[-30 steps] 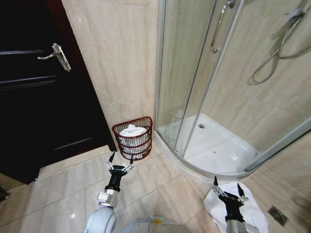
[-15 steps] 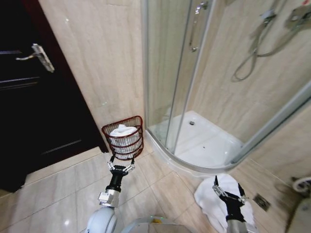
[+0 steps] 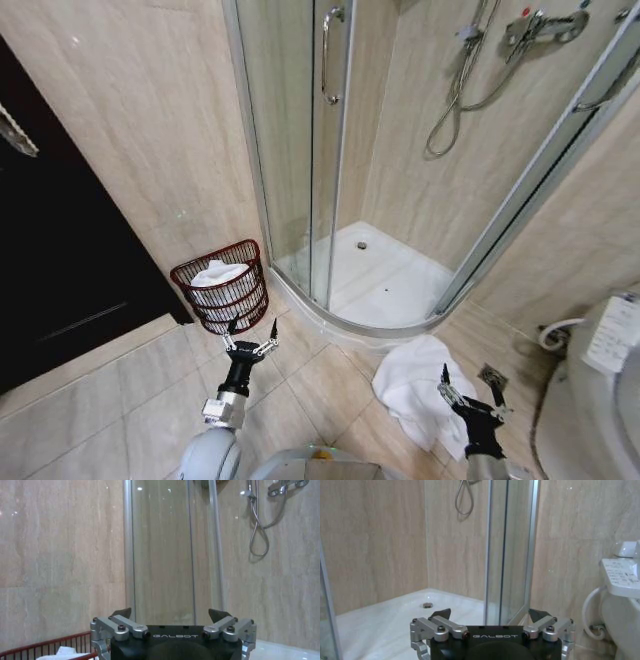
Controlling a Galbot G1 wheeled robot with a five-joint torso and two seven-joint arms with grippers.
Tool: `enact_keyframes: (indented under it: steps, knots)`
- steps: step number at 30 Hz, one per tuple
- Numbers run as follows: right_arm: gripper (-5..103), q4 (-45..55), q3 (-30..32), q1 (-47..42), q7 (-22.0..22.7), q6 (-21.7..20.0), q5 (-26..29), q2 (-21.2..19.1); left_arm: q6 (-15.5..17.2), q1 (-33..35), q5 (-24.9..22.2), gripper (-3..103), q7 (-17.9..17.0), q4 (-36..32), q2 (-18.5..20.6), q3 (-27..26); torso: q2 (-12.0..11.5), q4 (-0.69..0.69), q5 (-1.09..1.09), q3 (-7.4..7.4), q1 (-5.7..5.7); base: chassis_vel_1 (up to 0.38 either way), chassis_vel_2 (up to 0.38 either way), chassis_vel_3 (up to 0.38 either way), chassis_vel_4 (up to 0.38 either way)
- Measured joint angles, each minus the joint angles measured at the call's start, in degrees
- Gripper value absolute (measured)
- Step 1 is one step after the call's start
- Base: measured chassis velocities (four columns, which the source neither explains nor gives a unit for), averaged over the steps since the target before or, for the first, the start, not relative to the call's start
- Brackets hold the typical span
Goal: Discard the used towel into the hamper.
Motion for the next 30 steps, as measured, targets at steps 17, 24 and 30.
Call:
enact_keyframes:
  steps: [17,24,30]
  knots:
    - [100,-0.52,1.14,0.85,0.65,1.77,-0.14,0.22,0.04,0.11,-0.36,100,-0.01,0.45,-0.16,0.14,-2.16,0.00,0.00,-1.31,-0.84,-0.003,-0.009,0.002,0.007]
    - [100,-0.54,1.13,0.74,0.80,1.85,-0.03,0.04,-0.06,0.20,-0.14,100,-0.01,0.66,-0.23,0.19,-3.94,0.00,0.00,-2.41,-1.51,0.000,0.000,0.000,0.000]
    - [100,-0.17,1.13,0.72,1.02,0.88,-0.21,-0.22,-0.24,0.25,0.06,100,-0.01,0.85,-0.40,0.31,-5.57,0.00,0.00,-3.54,-2.02,0.000,0.000,0.000,0.000]
